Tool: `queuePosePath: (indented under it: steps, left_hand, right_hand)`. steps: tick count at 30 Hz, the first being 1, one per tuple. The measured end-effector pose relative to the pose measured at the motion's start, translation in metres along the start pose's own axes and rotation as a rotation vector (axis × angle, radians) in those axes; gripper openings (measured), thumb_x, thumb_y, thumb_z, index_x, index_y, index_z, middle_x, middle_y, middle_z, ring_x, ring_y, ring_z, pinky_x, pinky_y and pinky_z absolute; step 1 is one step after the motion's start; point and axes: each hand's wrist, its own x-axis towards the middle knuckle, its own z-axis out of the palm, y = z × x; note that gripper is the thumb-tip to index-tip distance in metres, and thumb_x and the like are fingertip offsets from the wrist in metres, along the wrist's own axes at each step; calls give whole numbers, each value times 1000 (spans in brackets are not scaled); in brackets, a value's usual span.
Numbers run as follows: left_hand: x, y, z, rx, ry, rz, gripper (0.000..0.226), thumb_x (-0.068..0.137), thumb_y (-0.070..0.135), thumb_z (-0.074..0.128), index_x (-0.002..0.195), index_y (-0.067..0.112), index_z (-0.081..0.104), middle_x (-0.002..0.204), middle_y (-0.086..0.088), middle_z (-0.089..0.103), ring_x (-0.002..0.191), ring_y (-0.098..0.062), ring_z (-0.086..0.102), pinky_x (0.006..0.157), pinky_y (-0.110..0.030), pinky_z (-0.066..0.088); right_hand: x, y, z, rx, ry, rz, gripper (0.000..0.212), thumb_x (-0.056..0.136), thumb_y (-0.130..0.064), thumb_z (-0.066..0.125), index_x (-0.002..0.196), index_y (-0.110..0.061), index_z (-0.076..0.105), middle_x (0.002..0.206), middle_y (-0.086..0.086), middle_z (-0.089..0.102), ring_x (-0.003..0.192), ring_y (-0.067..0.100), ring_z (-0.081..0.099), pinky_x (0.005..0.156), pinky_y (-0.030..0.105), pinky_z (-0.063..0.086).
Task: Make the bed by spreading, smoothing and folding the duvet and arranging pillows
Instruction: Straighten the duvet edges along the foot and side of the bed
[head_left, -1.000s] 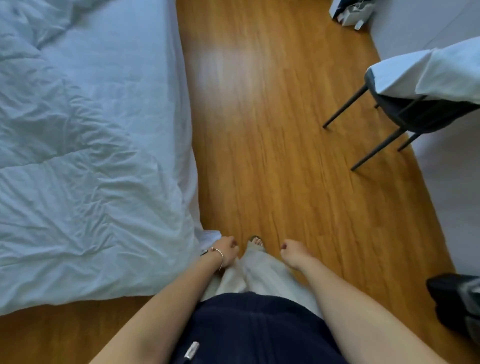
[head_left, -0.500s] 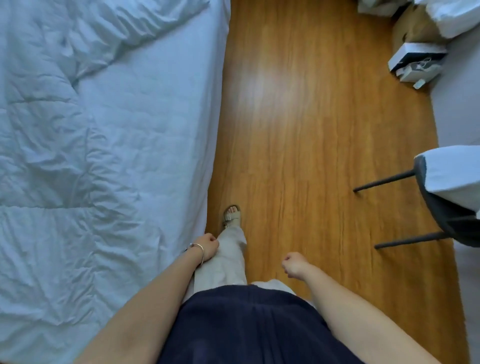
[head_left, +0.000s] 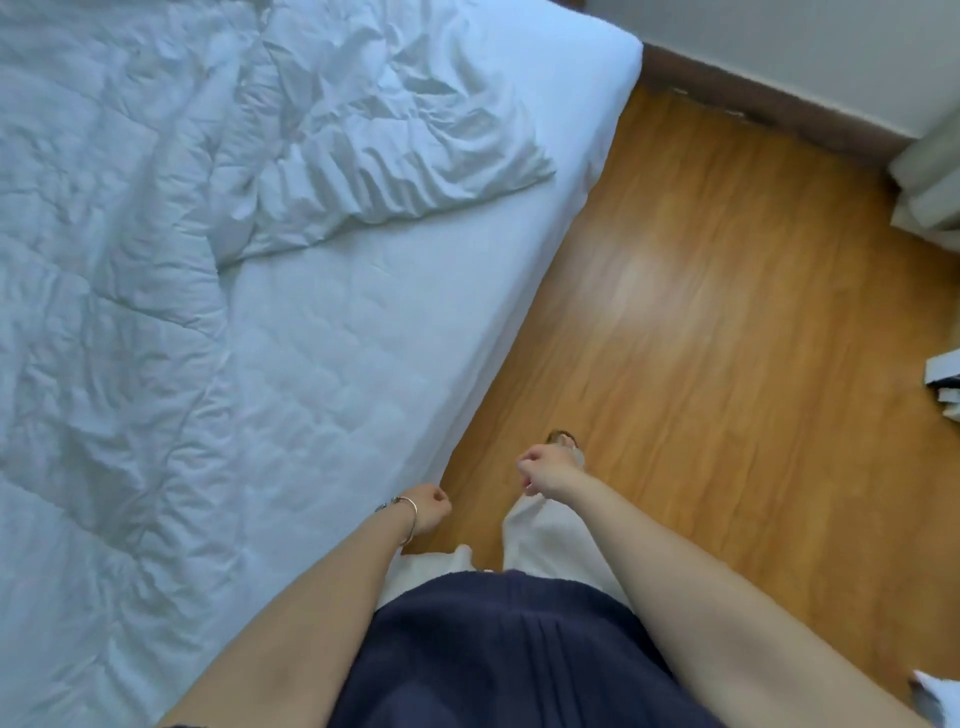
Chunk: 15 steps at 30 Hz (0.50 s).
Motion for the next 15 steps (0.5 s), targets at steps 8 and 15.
queuePosePath:
  steps: [8,15]
  left_hand:
    - [38,116,-60,-552,347,-182,29,96,17,42,123,13,55,124,-7,57,104,-24,52,83,-24,36]
    - [99,169,-166,-759,604,-100,36,94,22,54,129,14,52,126,-10,54,111,-25,54,92,-29,41]
  right_hand:
    - [76,-124,-132,-298,-120,-204,22,95,-17,44,103,-8,62,94,8,65,84,24,63,76,34,52]
    - [170,-277,-182,-580,-107,-373,39,96,-28,47,134,-20,47,131,8,50,106,26,55,84,36,48]
